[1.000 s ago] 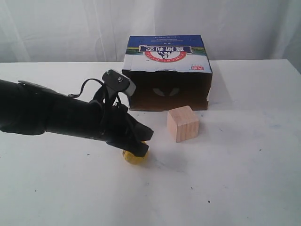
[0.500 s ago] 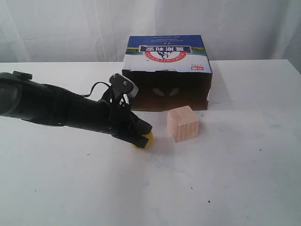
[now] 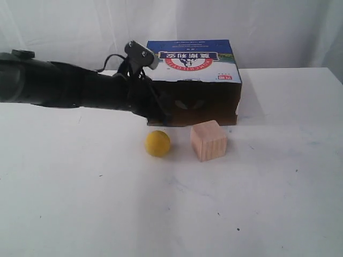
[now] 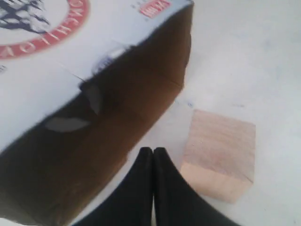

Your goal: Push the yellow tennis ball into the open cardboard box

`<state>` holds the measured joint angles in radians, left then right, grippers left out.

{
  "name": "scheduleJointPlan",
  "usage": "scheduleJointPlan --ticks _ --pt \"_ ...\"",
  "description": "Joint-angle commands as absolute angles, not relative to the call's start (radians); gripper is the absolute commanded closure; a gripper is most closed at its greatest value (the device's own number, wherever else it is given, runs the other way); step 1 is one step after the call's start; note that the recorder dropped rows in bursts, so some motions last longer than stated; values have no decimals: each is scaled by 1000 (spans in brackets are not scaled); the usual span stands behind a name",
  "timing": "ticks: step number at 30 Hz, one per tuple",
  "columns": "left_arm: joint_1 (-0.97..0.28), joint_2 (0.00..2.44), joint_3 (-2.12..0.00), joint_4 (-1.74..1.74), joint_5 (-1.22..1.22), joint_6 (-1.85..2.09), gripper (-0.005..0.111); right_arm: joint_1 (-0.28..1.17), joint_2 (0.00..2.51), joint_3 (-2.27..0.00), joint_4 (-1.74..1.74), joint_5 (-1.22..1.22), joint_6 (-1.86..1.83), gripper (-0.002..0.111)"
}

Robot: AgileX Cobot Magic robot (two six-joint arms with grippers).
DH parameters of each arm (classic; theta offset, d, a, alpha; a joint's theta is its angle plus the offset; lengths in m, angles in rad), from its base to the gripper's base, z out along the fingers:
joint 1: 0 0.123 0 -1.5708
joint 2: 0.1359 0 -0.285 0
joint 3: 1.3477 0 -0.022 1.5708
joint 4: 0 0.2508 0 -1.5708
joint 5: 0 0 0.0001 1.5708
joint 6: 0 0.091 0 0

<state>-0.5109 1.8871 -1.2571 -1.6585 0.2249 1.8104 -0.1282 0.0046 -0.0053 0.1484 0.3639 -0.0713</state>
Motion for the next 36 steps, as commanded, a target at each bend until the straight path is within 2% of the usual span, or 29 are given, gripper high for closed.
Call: scheduleJointPlan --ticks 1,4,8,11,22,36 --pt "-467 1800 -1217 -1674 219 1704 107 -135 0 0 139 350 -72 108" --pt "-429 1782 -1079 -1674 242 1736 107 -135 0 0 139 350 -72 108" --pt "-419 1875 -1031 -1712 284 1882 107 -135 0 0 139 350 -72 108" --pt "-419 1949 -1066 -1744 335 2055 107 -135 0 0 139 350 -72 108" --pt "-419 2094 -1263 -1744 385 2064 107 -135 0 0 139 350 -72 108" --pt "-419 2101 -1275 -1744 445 2048 107 -135 0 0 139 350 -72 108"
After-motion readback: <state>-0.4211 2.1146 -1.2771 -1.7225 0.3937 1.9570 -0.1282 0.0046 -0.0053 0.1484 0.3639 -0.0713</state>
